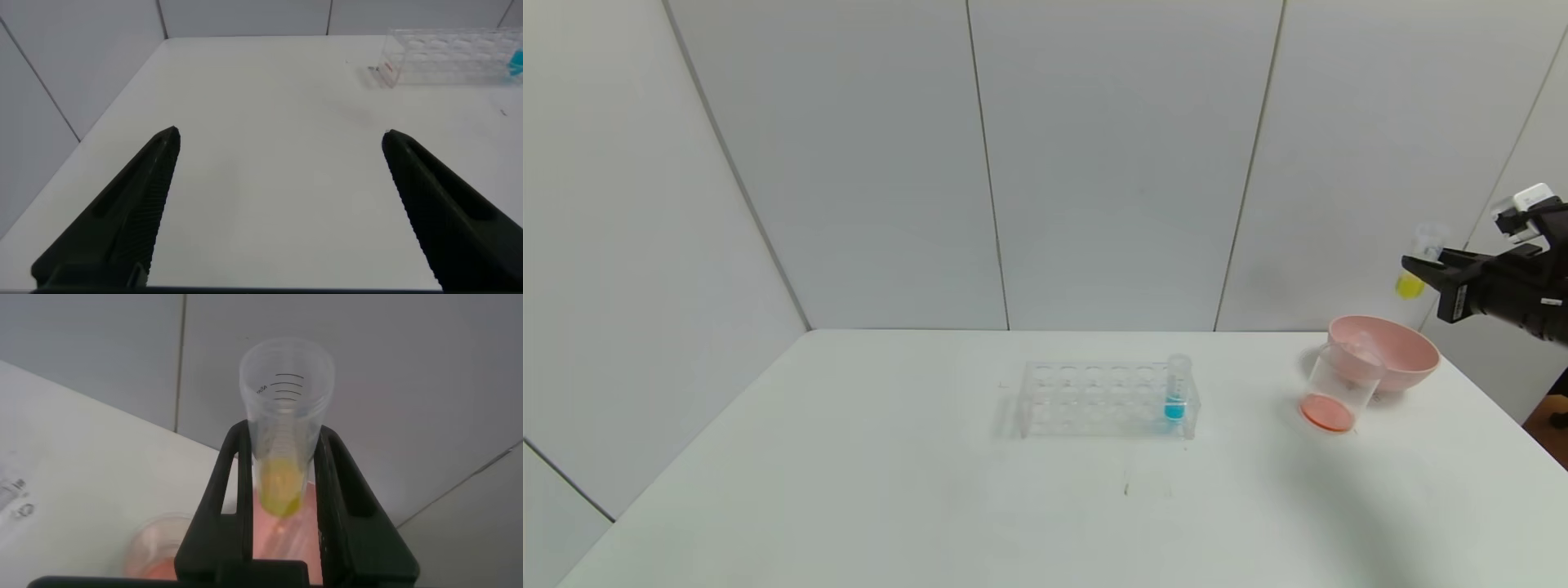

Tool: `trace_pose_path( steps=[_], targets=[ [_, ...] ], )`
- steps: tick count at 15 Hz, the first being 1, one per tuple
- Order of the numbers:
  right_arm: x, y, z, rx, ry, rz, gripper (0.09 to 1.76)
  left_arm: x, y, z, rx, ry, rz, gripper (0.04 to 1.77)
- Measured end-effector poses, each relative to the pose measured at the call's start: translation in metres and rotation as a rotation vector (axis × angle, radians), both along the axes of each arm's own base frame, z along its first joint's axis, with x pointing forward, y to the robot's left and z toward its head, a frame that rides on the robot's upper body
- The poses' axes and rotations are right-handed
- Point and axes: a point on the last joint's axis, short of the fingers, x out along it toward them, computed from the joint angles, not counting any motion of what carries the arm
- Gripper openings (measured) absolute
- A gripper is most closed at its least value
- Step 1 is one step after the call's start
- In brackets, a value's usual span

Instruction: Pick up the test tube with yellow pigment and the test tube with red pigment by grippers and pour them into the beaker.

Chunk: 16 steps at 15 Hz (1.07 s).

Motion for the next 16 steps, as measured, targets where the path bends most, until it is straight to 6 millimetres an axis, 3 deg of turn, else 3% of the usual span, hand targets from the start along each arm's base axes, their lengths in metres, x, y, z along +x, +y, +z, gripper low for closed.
trace_pose_path(
  steps=[3, 8, 12, 16],
  targets=[
    [0.011, -0.019, -0.009, -0.150, -0.104, 0.041, 0.51, 0.000, 0.000, 0.000, 0.000, 0.000, 0.000, 1.76],
    [0.028, -0.031, -0.036, -0.428, -0.295, 0.102, 0.51, 0.000, 0.000, 0.000, 0.000, 0.000, 0.000, 1.76],
    [0.029, -0.042, -0.060, -0.620, -0.320, 0.188, 0.51, 0.000, 0.000, 0.000, 0.000, 0.000, 0.000, 1.76],
    [0.030, -0.043, -0.064, -0.780, -0.392, 0.192, 0.51, 0.000, 0.000, 0.000, 0.000, 0.000, 0.000, 1.76]
  ],
)
